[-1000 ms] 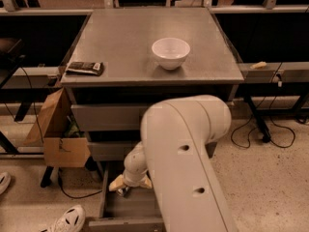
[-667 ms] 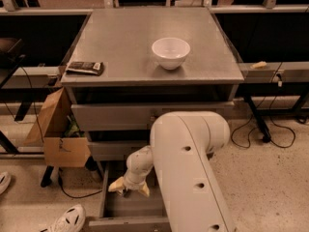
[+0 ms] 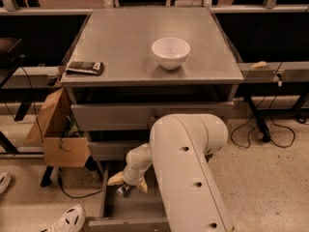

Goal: Pick redbull can from bottom drawer and place on counter

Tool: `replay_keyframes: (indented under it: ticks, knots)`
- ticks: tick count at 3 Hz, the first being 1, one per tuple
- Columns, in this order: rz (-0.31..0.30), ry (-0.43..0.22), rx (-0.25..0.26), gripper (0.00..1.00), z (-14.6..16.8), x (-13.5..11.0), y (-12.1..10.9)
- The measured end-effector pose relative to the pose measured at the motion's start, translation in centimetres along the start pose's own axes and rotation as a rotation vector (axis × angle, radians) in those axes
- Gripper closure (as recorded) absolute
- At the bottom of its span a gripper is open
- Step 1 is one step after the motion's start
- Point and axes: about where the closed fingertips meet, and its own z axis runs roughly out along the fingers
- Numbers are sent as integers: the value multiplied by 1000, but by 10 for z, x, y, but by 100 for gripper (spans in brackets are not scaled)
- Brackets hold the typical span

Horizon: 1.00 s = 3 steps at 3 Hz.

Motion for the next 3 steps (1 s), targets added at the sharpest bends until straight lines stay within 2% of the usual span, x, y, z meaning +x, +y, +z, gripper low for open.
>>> replay_keyframes:
  ticks: [1,2,3]
  knots:
    - [18,1,-36,0,6,0,3]
    - [64,-29,-102,0,26,-6,7]
    - [127,-94,-180,0,46,-15,8]
